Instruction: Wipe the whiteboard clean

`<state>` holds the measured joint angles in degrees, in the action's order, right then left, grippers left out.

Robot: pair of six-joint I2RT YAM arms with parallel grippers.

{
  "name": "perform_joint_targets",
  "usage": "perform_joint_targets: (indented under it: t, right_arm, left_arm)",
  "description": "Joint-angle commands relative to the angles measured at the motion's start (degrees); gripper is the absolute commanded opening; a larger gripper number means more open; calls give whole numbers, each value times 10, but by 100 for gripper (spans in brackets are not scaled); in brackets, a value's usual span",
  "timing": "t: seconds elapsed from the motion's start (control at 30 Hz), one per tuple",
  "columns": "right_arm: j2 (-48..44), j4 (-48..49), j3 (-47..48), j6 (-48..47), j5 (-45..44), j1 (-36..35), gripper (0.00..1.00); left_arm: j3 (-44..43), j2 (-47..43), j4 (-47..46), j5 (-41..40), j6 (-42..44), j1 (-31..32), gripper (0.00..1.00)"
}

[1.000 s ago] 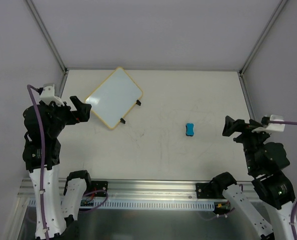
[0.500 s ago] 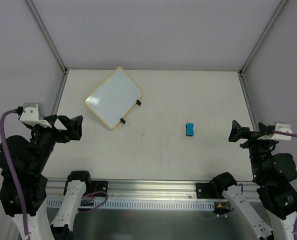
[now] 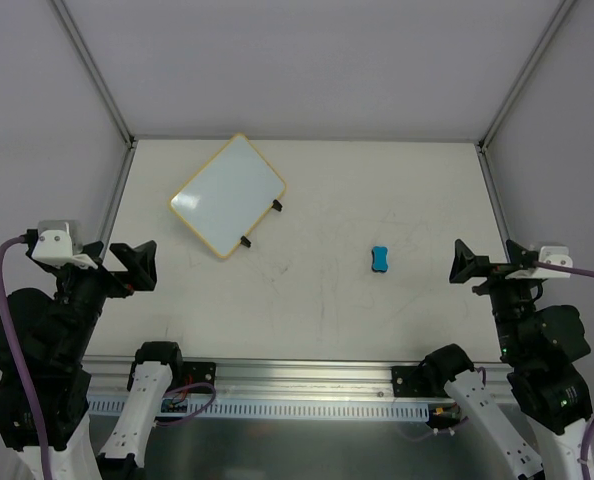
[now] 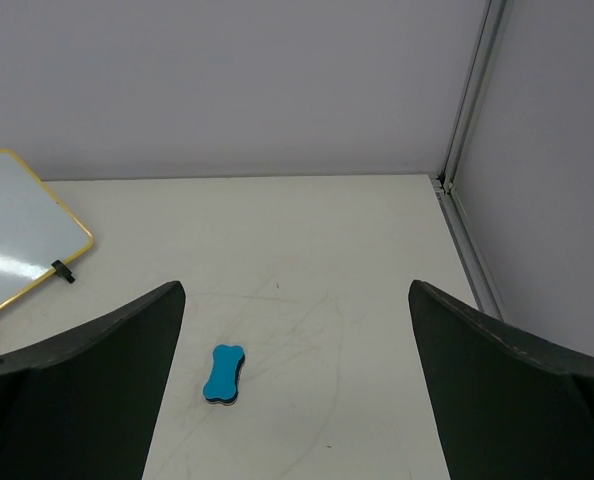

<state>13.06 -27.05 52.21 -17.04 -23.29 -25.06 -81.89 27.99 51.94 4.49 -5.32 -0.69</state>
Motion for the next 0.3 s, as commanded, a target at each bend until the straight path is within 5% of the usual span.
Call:
perform_joint_targets:
  t: [0.0, 0.27]
  right_arm:
    - [-4, 43, -3, -15, 8, 0, 99]
    - [14, 51, -10, -1, 18, 0, 99]
  left_arm:
    - [1, 0, -2, -19, 10, 3, 99]
    - [5, 1, -1, -20, 8, 4, 99]
